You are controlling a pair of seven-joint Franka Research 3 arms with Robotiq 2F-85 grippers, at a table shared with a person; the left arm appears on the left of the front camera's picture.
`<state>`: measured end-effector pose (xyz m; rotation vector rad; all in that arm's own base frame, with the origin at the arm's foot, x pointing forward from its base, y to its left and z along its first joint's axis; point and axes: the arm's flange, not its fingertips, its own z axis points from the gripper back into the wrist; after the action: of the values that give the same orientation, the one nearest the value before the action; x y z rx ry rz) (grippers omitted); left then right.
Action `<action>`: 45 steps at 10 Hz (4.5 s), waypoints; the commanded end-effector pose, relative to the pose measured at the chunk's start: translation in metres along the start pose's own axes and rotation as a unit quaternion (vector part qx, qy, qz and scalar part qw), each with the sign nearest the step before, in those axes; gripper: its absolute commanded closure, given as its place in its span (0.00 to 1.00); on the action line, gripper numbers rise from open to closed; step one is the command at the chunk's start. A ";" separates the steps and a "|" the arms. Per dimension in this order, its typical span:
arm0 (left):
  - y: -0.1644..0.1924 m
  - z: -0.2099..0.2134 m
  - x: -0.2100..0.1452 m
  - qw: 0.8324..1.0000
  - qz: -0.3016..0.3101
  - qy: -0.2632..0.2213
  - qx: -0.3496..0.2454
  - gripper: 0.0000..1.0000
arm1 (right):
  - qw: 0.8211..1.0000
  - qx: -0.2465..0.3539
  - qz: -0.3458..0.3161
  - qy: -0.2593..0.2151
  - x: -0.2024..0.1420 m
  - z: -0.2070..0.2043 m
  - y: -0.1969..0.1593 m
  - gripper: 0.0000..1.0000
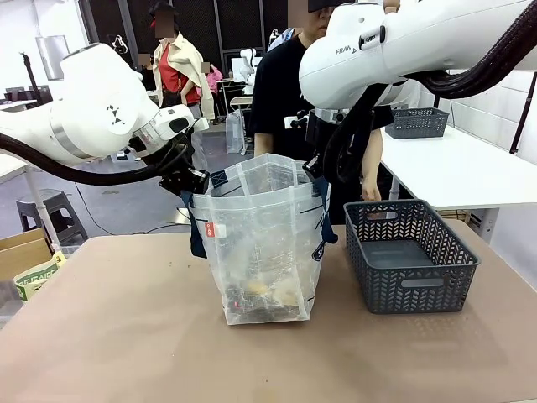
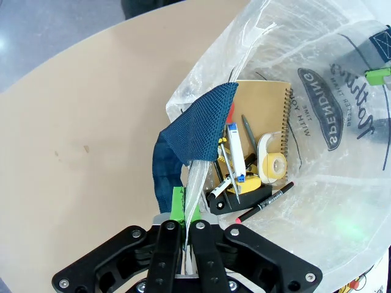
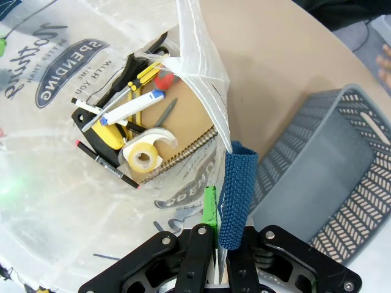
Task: Transfer purchased items from the store into the shopping bag.
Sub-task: Move the Reusable shopping bag to the right side of the table.
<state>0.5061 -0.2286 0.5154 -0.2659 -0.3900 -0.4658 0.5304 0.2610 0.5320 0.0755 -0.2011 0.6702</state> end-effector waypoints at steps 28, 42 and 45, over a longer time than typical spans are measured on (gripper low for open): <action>-0.062 -0.034 0.048 0.992 0.118 -0.016 -0.049 1.00 | 0.967 0.003 -0.248 -0.062 0.056 -0.016 0.043 1.00; -0.076 -0.044 0.054 0.992 0.100 -0.030 -0.076 1.00 | 0.951 0.028 -0.298 -0.079 0.078 -0.031 0.046 1.00; -0.076 -0.046 0.059 0.991 0.098 -0.040 -0.084 1.00 | 0.950 0.039 -0.301 -0.080 0.079 -0.034 0.045 1.00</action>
<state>0.5273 -0.3296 0.5083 -0.4367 -0.3692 -0.2837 0.5665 0.3453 0.5172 0.2286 -0.2755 0.0807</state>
